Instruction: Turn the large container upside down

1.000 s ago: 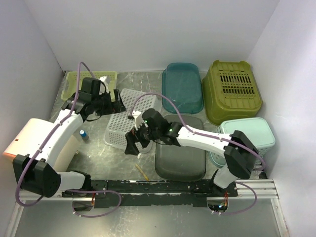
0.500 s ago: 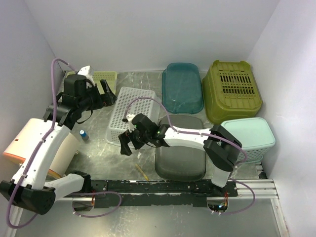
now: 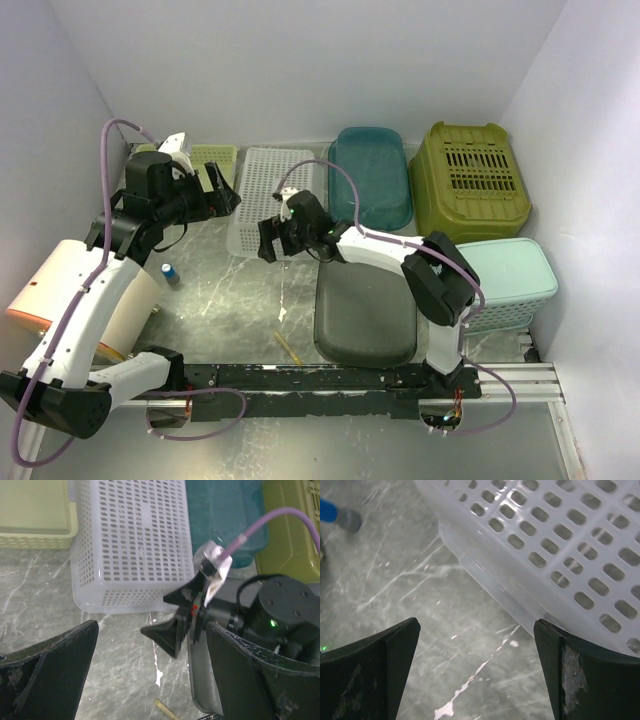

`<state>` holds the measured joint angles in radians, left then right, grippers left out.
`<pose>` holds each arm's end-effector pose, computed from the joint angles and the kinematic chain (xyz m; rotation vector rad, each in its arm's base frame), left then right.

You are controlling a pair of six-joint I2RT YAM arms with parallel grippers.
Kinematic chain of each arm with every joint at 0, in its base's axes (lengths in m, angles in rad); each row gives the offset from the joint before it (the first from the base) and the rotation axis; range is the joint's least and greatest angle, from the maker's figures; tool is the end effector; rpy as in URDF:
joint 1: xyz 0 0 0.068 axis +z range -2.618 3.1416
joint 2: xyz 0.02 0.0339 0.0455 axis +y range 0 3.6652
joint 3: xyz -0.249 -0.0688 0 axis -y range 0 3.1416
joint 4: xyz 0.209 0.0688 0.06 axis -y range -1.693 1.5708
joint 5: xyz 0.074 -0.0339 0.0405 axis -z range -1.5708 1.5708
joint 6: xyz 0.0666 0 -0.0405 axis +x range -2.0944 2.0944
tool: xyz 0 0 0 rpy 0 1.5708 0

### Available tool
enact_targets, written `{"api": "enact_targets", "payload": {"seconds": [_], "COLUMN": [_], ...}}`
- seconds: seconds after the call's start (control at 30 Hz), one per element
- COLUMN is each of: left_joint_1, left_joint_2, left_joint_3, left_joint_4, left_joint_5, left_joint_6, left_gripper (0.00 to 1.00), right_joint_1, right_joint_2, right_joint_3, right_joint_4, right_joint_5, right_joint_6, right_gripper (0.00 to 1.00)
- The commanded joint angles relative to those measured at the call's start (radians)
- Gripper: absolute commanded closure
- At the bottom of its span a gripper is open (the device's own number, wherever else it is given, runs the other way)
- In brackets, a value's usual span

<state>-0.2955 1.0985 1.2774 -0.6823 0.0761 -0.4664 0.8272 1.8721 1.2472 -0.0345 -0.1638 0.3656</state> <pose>0.2135 -0.0703 0.3637 -0.1333 2.1142 -0.5401 0.2688 0.3083 0.1921 -0.6297 2.2664 0.8066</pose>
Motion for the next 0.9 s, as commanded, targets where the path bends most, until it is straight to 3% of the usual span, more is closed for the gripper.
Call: {"api": "enact_targets", "payload": {"seconds": [0.0, 0.13, 0.33, 0.57, 0.77, 0.87], "left_joint_1": [0.006, 0.006, 0.006, 0.006, 0.006, 0.014], "left_joint_2": [-0.018, 0.014, -0.001, -0.004, 0.025, 0.125], "left_joint_3": [-0.01, 0.009, -0.063, -0.116, -0.14, -0.113], "left_joint_4": [0.057, 0.008, 0.058, 0.075, 0.097, 0.069], "left_joint_5": [0.059, 0.044, 0.102, 0.059, -0.048, -0.196], "left_joint_6": [0.04, 0.055, 0.025, 0.012, 0.037, 0.047], "left_gripper": [0.0, 0.0, 0.01, 0.01, 0.0, 0.01], "right_joint_1": [-0.051, -0.062, -0.098, -0.153, -0.151, -0.149], "right_joint_2": [0.045, 0.102, 0.219, 0.29, 0.214, 0.096], "right_joint_3": [0.015, 0.068, 0.169, 0.242, 0.189, 0.075], "right_joint_4": [0.119, 0.13, 0.156, 0.239, 0.25, 0.279], "right_joint_5": [0.017, 0.095, 0.178, 0.108, 0.064, 0.034], "right_joint_6": [0.055, 0.108, 0.144, 0.2, 0.184, 0.159], "right_gripper": [0.0, 0.0, 0.0, 0.0, 0.0, 0.0]}}
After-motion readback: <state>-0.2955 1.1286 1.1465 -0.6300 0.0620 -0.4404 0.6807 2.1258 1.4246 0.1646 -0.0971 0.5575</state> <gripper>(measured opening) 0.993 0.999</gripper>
